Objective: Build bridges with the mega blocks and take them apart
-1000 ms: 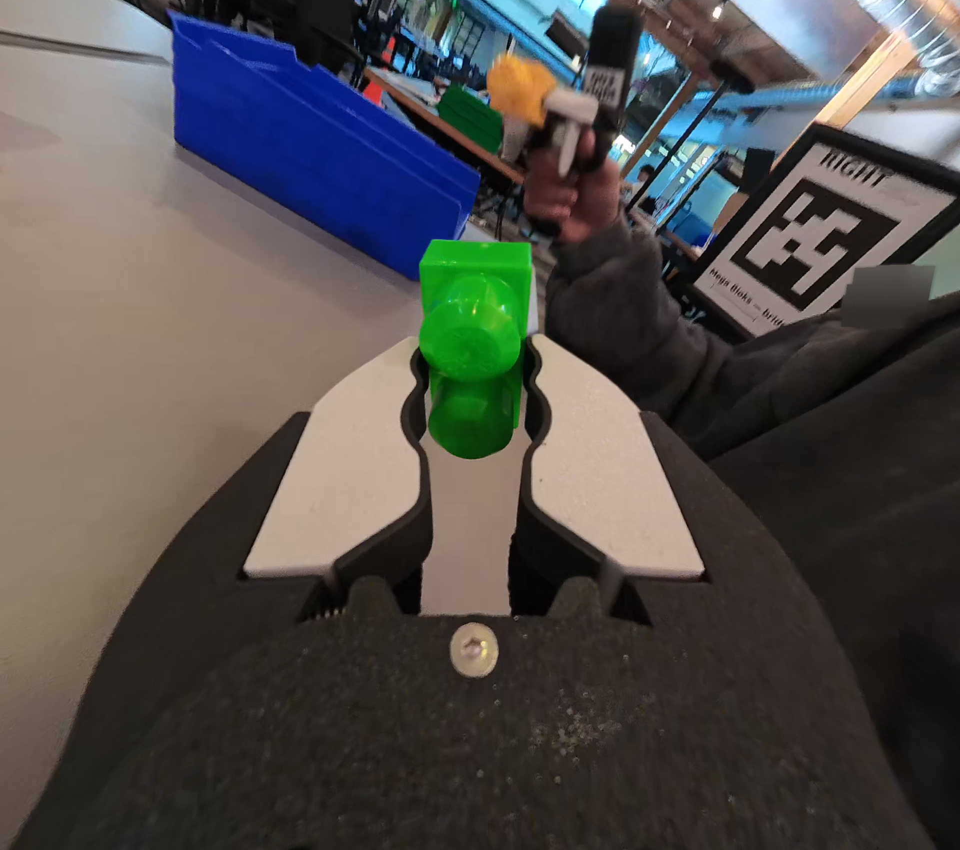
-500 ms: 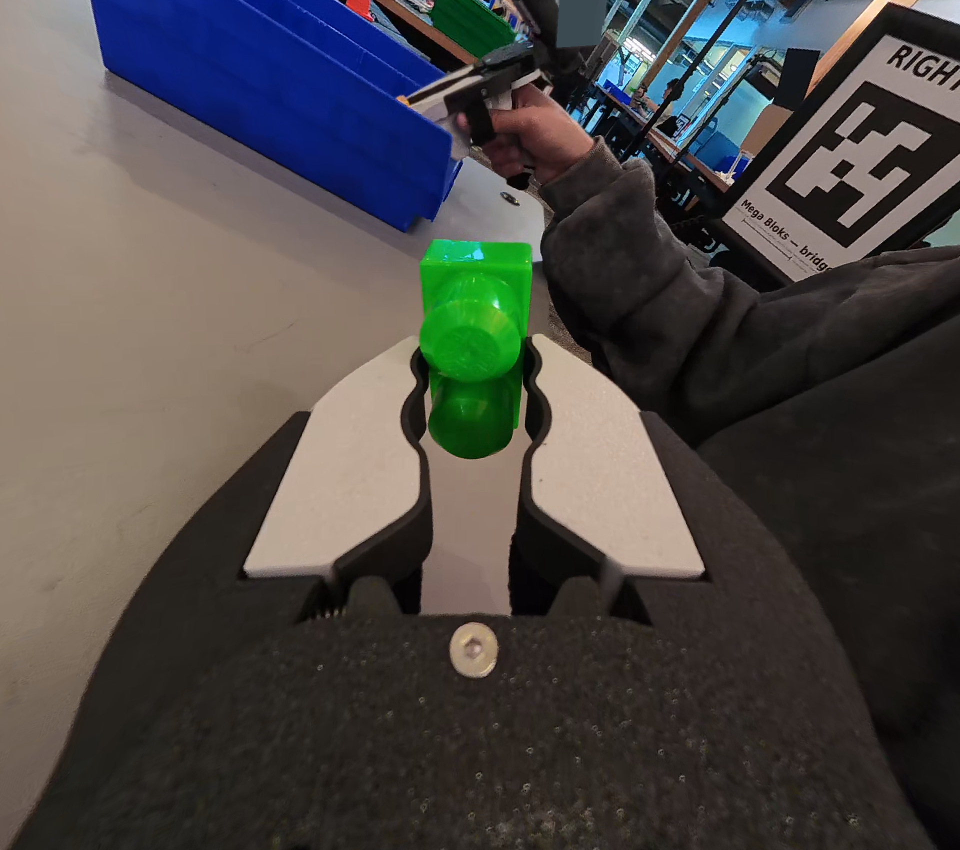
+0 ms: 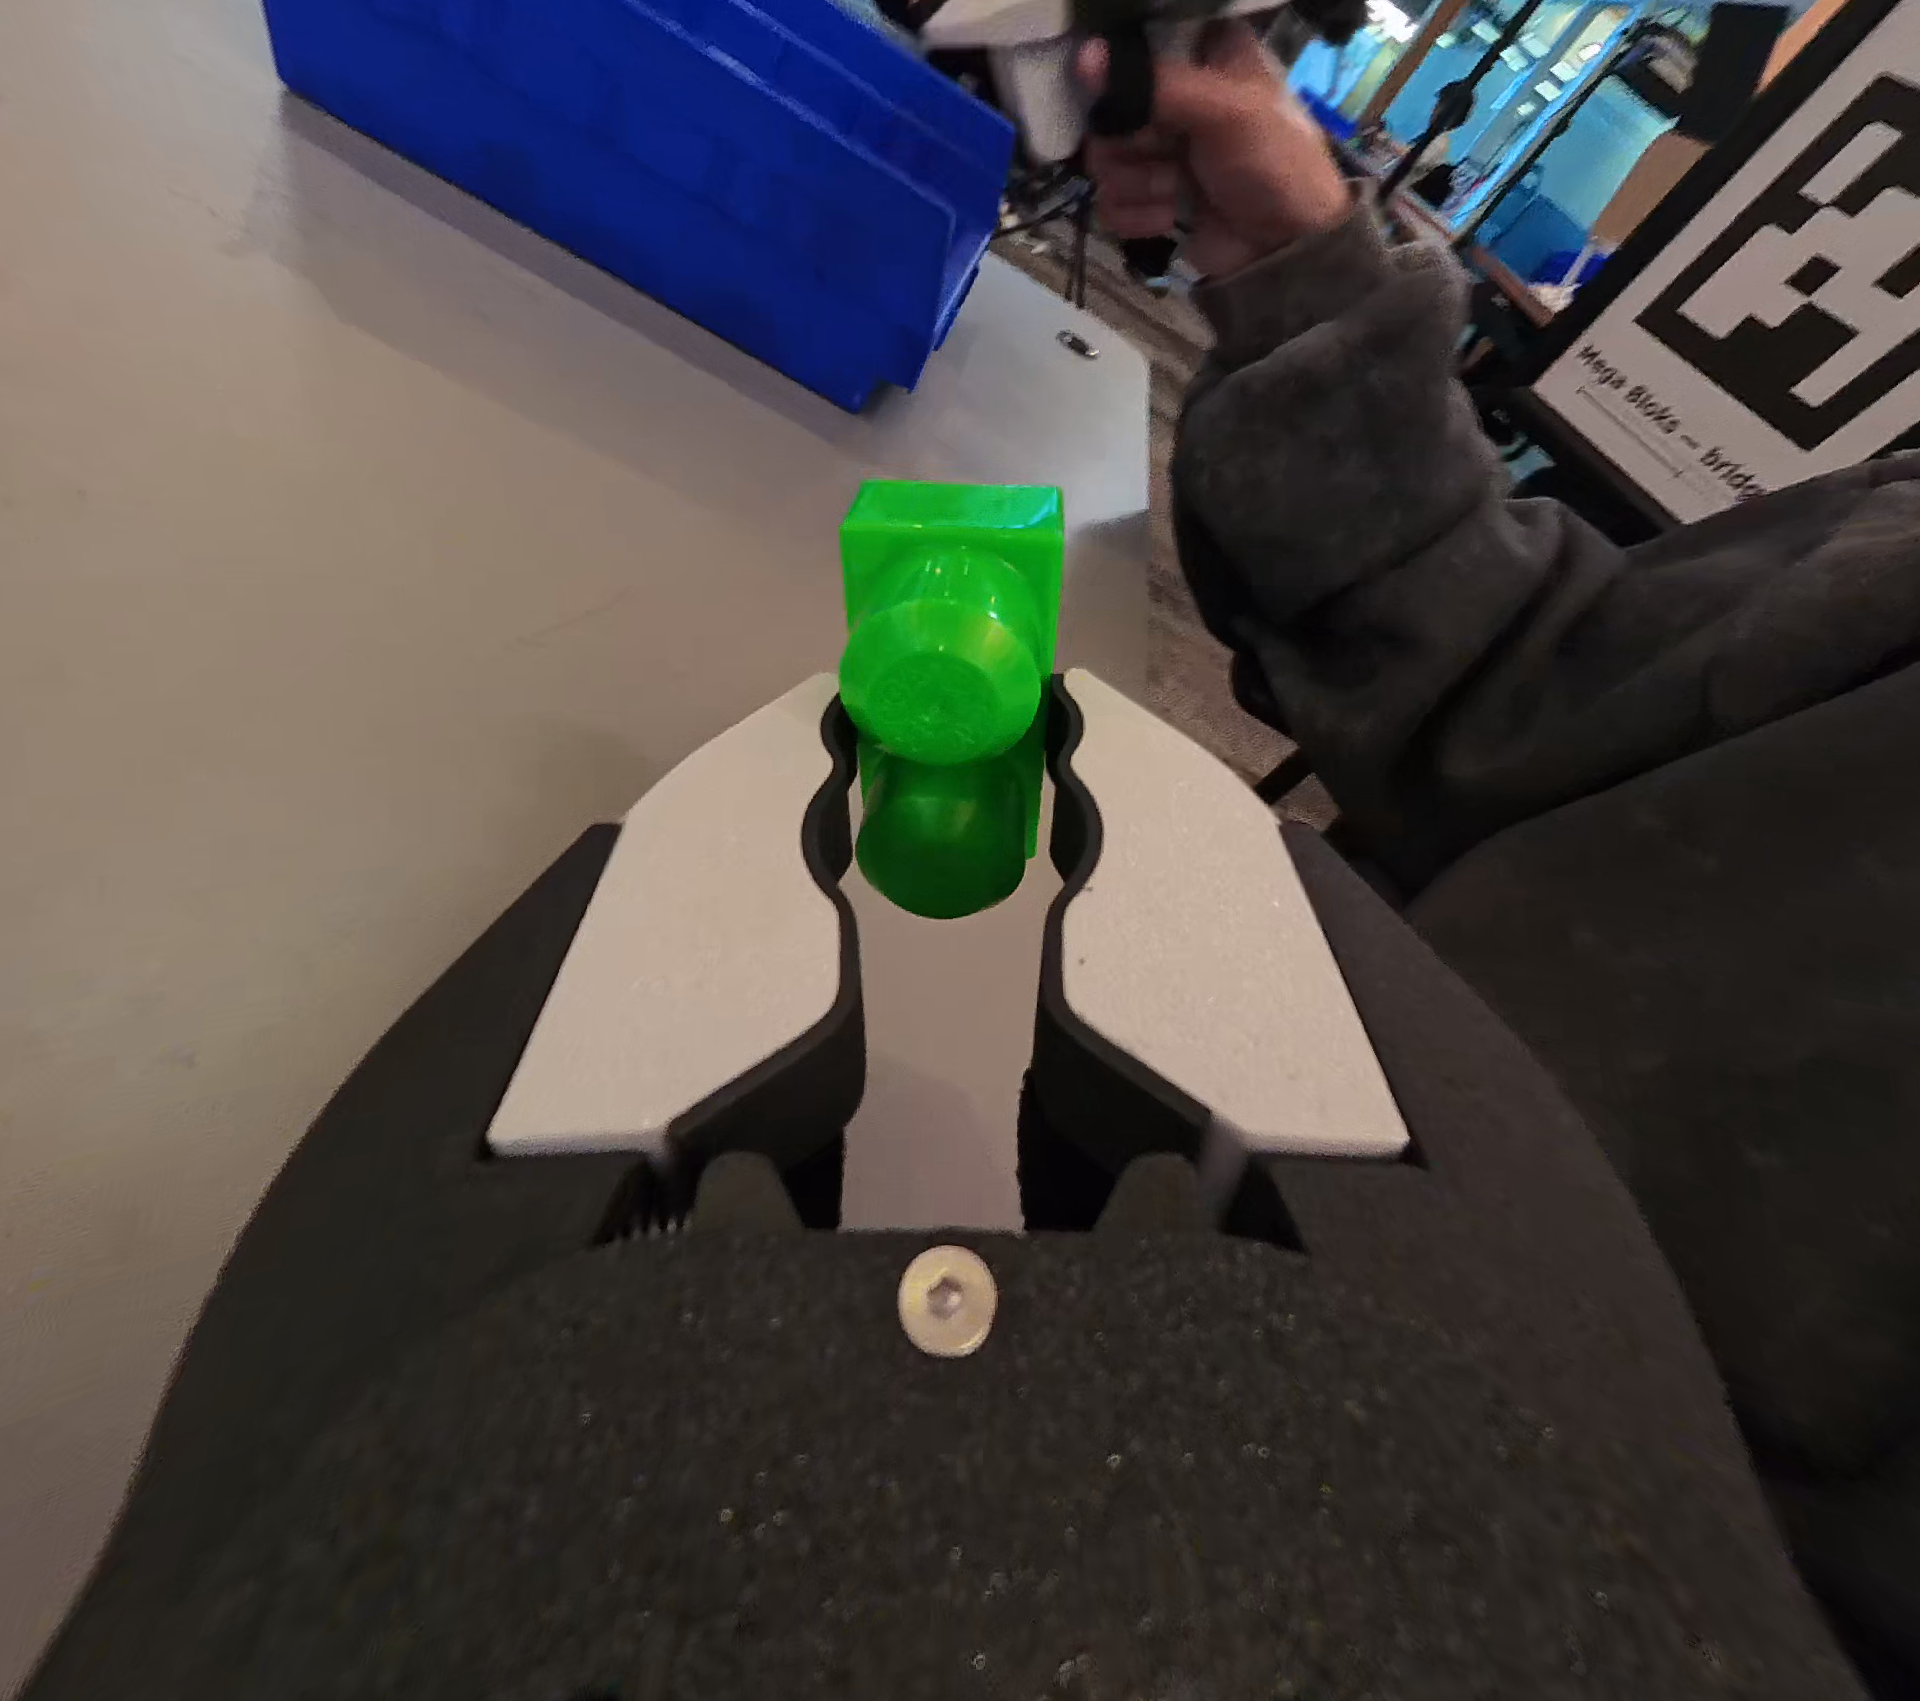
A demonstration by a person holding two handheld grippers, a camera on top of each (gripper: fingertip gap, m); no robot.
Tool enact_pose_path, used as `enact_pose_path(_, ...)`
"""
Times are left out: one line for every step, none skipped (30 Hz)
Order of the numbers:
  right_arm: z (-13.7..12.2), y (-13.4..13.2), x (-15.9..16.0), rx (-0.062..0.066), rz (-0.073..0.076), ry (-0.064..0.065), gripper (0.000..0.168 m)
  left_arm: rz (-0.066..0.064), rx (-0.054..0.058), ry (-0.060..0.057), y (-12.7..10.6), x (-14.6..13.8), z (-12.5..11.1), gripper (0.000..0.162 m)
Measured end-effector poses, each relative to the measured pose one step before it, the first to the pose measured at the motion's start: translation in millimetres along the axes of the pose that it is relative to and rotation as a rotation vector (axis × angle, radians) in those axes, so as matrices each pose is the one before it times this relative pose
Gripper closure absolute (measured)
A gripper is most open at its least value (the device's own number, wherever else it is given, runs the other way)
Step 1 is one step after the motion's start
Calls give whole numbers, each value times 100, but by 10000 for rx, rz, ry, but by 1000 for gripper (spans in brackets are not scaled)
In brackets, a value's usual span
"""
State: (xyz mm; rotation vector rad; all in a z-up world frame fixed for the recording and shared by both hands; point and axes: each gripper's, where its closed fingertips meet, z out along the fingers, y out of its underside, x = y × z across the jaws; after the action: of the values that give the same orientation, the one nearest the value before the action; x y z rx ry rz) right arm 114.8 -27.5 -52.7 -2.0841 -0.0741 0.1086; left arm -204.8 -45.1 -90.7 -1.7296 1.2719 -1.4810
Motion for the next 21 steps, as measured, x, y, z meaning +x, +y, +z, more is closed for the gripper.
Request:
enact_pose_path(-351,-743,-2681,737,76,-796,128,3,-296,-421,-250,-546,28,128)
enact_pose_path(154,-188,-3266,659,150,-1008,127,-11,-453,-543,-239,-762,71,128)
enact_pose_path(686,510,-3427,534,184,-1038,127,-45,-667,-526,-76,-813,198,128)
enact_pose_path(1095,1340,-3162,273,72,-907,127,-111,-934,-434,206,-741,328,128)
enact_pose_path(1295,1877,-2317,-6,-142,-464,127,-145,-1028,-460,246,-783,419,128)
enact_pose_path(1078,1761,-1043,-71,-380,295,128,-104,-957,-592,103,-919,448,128)
enact_pose_path(776,1268,-607,14,-473,548,128,-4,-921,-611,32,-894,517,128)
enact_pose_path(511,848,-1098,-103,-446,89,128,133,-795,-474,-180,-631,569,128)
enact_pose_path(270,553,-913,-294,-372,16,127,150,-521,-329,-509,-439,579,128)
enact_pose_path(42,242,-357,-215,-299,207,129,32,-480,-268,-491,-428,620,128)
enact_pose_path(-133,-56,-178,30,-203,189,131,-24,-531,-384,-334,-665,617,128)
enact_pose_path(-190,-92,-253,133,-80,11,133,3,-473,-474,-349,-847,571,128)
enact_pose_path(-209,45,-186,62,57,-43,133,-22,-398,-385,-408,-800,578,128)
enact_pose_path(-212,34,-110,55,109,-59,132,-114,-271,-247,-550,-675,564,128)
enact_pose_path(-247,-42,-75,56,142,-94,132,-151,-244,-143,-527,-584,576,128)
enact_pose_path(-265,-70,-46,5,202,-128,131,-98,-295,-123,-365,-578,577,128)
enact_pose_path(-281,-117,-8,6,227,-122,130,-85,-204,-174,-378,-646,530,128)
enact_pose_path(-295,-197,25,94,205,-111,130,-128,-139,-77,-361,-466,472,128)
enact_pose_path(-265,-203,96,133,155,-62,129,-147,-90,90,-313,-158,402,128)
enact_pose_path(-199,-94,187,69,89,-14,129,-90,-33,149,-285,43,342,128)
enact_pose_path(-118,56,248,-17,55,39,129,-15,-12,54,-231,10,278,128)
